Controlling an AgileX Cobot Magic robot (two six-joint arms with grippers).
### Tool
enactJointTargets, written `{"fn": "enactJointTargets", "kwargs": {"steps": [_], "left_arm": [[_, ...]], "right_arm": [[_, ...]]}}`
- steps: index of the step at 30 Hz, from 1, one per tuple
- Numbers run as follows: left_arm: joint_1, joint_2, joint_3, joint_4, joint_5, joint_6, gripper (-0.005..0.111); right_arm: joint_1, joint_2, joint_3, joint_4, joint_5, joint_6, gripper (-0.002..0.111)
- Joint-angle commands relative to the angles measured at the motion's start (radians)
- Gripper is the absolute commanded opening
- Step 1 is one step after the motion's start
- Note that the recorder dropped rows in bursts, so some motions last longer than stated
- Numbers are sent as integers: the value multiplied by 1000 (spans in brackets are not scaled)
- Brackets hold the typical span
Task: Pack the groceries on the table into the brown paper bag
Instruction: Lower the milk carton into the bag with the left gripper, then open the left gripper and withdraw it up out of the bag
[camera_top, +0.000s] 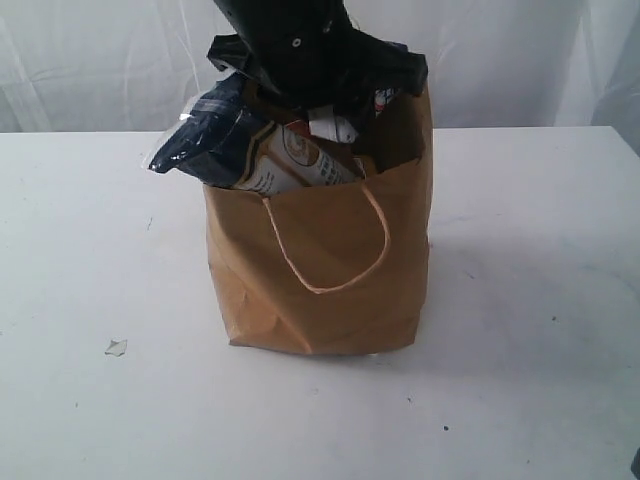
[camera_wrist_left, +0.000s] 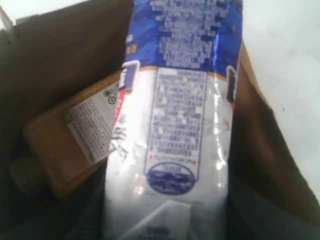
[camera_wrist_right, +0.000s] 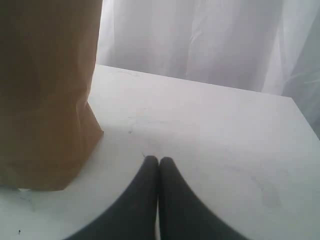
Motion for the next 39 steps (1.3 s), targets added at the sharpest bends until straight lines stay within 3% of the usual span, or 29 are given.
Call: {"fn": "enactJointTargets", "kwargs": {"steps": [1,5,7,24,35,39], "left_arm": [[-3,3,-11,-79,9,55,35],[-3,6,-11,-77,12,16,64],[-3,6,-11,-75,12,16,67],[-3,0,-11,-73,9,-6,67],[-3,-204,-11,31,55,73,57],[-3,-298,-11,83,48,86,42]], "right_arm": [[-3,-3,7,1,1,4,0],[-3,-3,7,1,1,4,0],[-3,-3,7,1,1,4,0],[-3,-3,7,1,1,4,0],[-3,-3,7,1,1,4,0],[-3,-3,7,1,1,4,0]]}}
